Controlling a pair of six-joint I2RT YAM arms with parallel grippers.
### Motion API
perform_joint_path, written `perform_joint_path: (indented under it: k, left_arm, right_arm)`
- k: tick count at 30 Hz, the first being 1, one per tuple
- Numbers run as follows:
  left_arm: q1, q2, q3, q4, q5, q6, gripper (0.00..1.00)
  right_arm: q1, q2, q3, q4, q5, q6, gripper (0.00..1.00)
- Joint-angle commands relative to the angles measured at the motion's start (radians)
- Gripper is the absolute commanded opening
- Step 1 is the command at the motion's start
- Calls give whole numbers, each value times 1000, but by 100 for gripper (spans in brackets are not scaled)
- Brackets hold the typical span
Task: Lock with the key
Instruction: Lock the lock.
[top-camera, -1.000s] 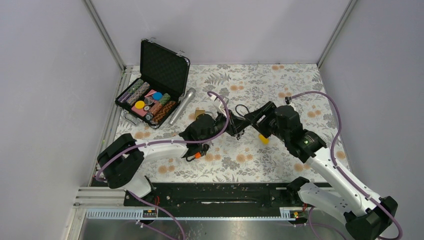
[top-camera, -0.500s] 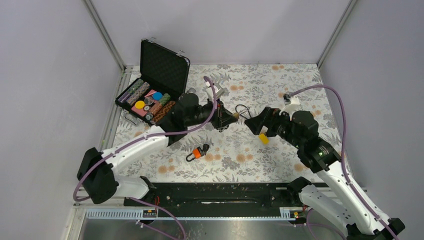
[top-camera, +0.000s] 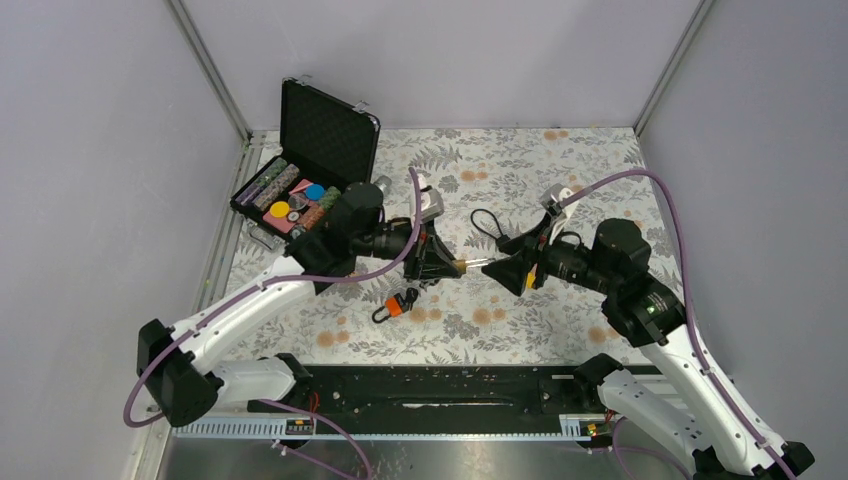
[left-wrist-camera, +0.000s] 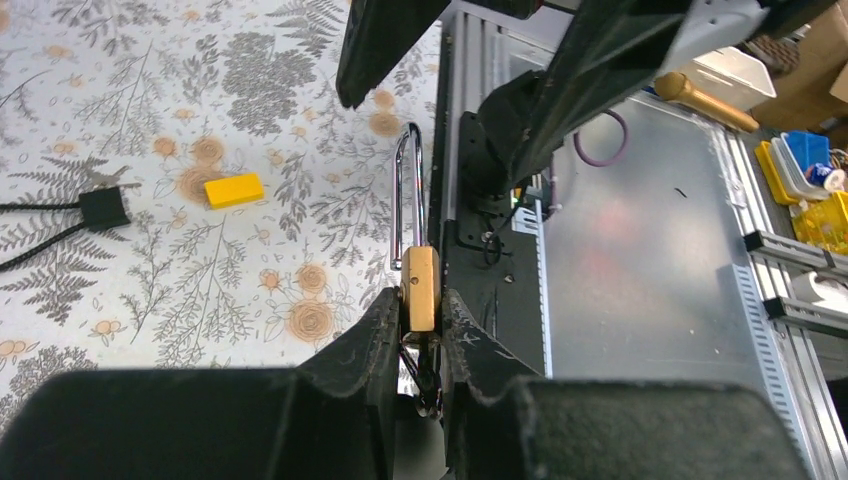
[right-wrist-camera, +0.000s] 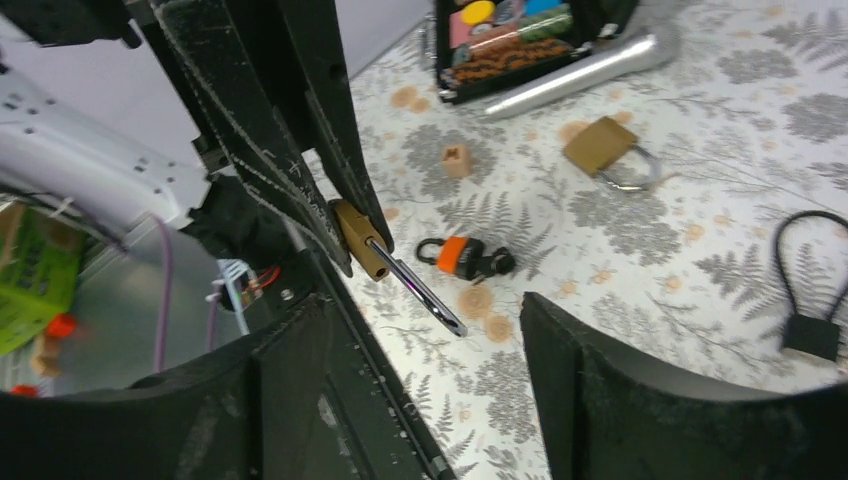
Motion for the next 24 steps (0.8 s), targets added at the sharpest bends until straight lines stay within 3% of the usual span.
perform_joint_path:
  k: [1, 8, 14, 24]
  left_arm:
    - [6, -75, 36, 28, 109, 39, 0]
    - [5, -116, 23, 48, 144, 36, 0]
    - [6, -124, 2, 127, 172, -10, 0]
    - [5, -92, -38, 378, 261, -202, 0]
  right_arm:
    - [-4, 5, 46, 50, -194, -58, 69]
    - [-4, 10, 32, 115, -260, -13, 29]
    - [-3, -1, -4, 248, -338, 78, 2]
    - [19, 4, -40, 324, -282, 93, 0]
